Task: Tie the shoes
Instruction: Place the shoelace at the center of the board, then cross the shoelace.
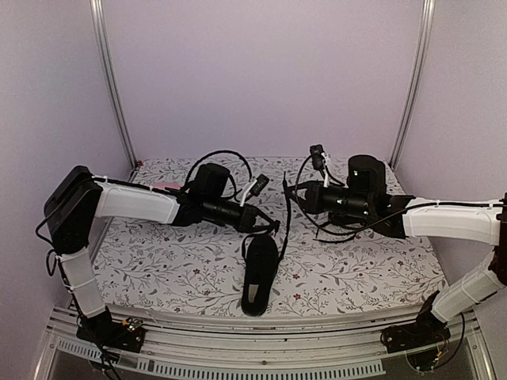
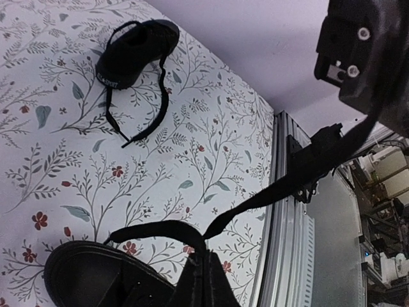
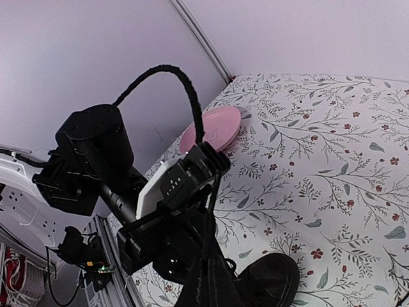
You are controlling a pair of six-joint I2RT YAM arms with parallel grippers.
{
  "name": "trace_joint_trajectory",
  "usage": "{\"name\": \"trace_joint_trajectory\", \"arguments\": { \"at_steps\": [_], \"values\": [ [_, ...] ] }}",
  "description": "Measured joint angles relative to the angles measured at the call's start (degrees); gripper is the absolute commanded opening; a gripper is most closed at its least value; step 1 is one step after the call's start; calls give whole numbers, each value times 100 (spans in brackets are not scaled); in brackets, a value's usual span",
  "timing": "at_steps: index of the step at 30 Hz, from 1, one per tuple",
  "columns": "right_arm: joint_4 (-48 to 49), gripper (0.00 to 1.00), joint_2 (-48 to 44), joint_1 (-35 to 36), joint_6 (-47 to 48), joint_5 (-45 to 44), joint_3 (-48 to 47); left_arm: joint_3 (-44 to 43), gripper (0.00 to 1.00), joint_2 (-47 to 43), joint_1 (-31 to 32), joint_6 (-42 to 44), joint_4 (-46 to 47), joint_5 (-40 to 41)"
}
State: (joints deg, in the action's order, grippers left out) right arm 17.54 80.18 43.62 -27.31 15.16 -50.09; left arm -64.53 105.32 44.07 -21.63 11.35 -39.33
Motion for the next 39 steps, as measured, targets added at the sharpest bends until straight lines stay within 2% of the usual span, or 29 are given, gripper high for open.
{"name": "trace_joint_trajectory", "arguments": {
  "at_steps": [6,8,12,18,20,25,35,39],
  "values": [
    [269,2,306,15,-201,-37,0,-247,0,597,7,81,-42,-260],
    [356,2,385,20,-284,-98,4,-247,3,699,9,118,-96,-295],
    [533,2,509,20,-442,-229,46,-337,20,901,15,306,-313,-203],
    [612,2,625,20,-614,-352,98,-216,54,734,20,535,-614,511],
    [612,2,625,20,-632,-398,105,-44,59,461,17,557,-619,758],
    [634,2,625,20,-632,-417,109,170,60,-50,17,570,-675,1272],
    [654,2,627,20,-632,-413,109,857,58,-118,-28,205,-1008,1672],
    [654,2,627,20,-632,-411,109,918,50,-118,-55,-7,-997,1615]
  ]
}}
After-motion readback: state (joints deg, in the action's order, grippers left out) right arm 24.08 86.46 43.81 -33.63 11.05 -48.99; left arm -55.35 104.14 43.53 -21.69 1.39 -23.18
